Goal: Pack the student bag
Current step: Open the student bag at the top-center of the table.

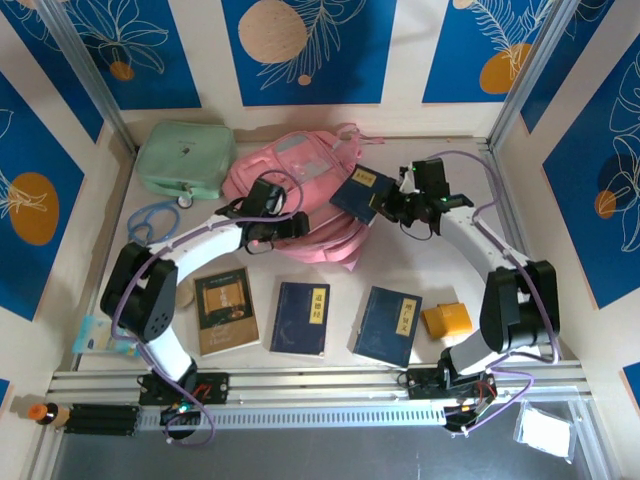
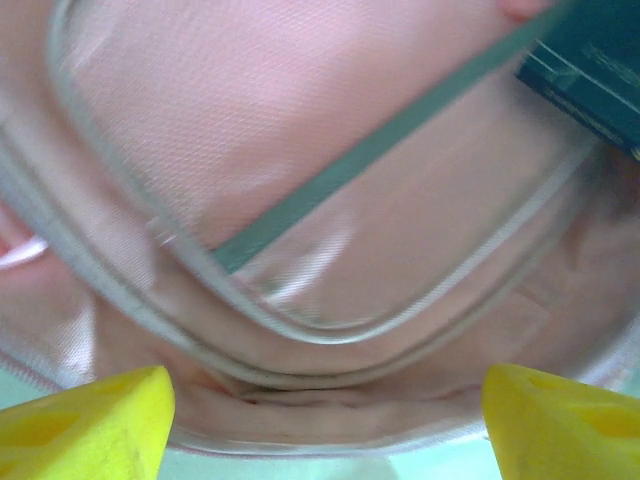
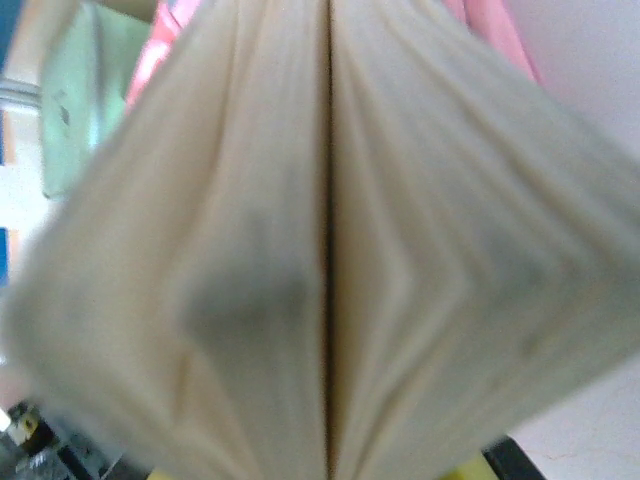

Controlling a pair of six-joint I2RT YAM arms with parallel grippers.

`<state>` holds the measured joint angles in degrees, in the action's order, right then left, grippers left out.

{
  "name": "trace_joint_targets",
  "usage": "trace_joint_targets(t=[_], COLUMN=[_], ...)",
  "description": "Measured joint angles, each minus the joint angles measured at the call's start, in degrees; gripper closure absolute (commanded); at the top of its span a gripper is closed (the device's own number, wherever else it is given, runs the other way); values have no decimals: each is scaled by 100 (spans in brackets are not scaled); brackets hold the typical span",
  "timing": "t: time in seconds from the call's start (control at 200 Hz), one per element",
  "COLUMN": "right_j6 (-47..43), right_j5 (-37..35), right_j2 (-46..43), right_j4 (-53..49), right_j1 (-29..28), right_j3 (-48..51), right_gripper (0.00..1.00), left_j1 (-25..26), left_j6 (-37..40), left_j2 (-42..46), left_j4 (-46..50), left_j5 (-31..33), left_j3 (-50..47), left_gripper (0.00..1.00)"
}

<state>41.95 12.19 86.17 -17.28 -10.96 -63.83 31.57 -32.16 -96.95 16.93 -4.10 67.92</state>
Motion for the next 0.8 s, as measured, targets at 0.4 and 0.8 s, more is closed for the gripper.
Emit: trace_joint_targets(t=[0.4,0.8], right_j6=[2,4], right_j5=[-192,-431], right_j2=[-798,-1226], right_j4=[245,149], right_j1=[463,754], right_j3=[496,824], right_gripper=[100,100], left_j1=[669,708], left_j6=[2087,2839], left_j2=[-1119,-2656], left_j4=[874,2065], left_j5=[254,1014], left_j3=[1941,3665], left_gripper=[6,31])
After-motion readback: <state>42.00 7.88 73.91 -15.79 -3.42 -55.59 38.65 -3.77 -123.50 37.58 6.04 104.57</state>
